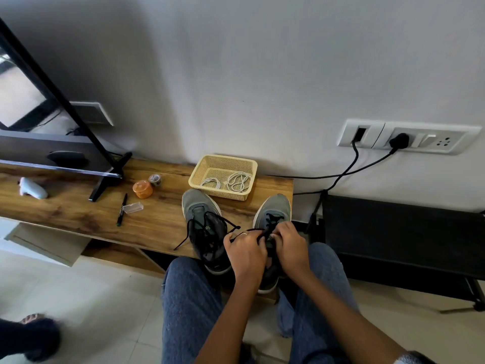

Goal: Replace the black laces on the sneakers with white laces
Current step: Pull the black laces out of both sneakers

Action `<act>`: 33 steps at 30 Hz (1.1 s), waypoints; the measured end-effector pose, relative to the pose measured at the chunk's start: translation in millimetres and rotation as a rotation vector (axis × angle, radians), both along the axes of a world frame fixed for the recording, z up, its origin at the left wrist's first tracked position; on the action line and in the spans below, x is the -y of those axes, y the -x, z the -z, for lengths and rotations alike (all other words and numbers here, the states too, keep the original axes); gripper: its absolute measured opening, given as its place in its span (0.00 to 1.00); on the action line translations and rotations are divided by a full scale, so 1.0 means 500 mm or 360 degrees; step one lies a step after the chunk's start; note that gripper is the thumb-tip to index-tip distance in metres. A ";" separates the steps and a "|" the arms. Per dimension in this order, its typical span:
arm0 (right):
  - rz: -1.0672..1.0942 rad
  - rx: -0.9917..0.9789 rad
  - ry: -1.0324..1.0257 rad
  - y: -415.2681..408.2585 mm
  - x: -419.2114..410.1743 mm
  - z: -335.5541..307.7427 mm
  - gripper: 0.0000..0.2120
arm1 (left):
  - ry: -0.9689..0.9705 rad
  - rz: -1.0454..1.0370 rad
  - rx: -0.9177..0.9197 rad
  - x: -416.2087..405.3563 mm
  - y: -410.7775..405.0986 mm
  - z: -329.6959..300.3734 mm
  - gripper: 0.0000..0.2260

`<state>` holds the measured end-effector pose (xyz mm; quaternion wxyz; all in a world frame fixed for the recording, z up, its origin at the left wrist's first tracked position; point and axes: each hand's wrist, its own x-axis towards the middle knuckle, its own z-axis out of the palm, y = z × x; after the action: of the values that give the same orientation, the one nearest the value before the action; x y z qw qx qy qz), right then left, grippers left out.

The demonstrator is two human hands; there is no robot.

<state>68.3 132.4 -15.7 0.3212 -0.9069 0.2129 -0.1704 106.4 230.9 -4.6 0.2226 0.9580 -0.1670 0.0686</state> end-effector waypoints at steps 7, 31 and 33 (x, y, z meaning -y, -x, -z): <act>0.0759 0.0356 -0.1368 0.004 0.005 -0.007 0.07 | 0.0032 -0.0040 -0.0112 -0.005 -0.011 -0.009 0.09; -0.0036 -0.0044 0.0334 0.000 -0.016 -0.040 0.08 | -0.0066 -0.0038 -0.0337 -0.012 -0.009 -0.023 0.11; 0.0051 0.0091 0.0064 0.008 -0.014 -0.032 0.08 | -0.0051 -0.0060 -0.0349 -0.015 -0.012 -0.024 0.11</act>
<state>64.4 139.4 0.4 0.3061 -0.9044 0.2148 -0.2056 112.4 238.5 7.4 0.2230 0.9662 -0.1248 -0.0352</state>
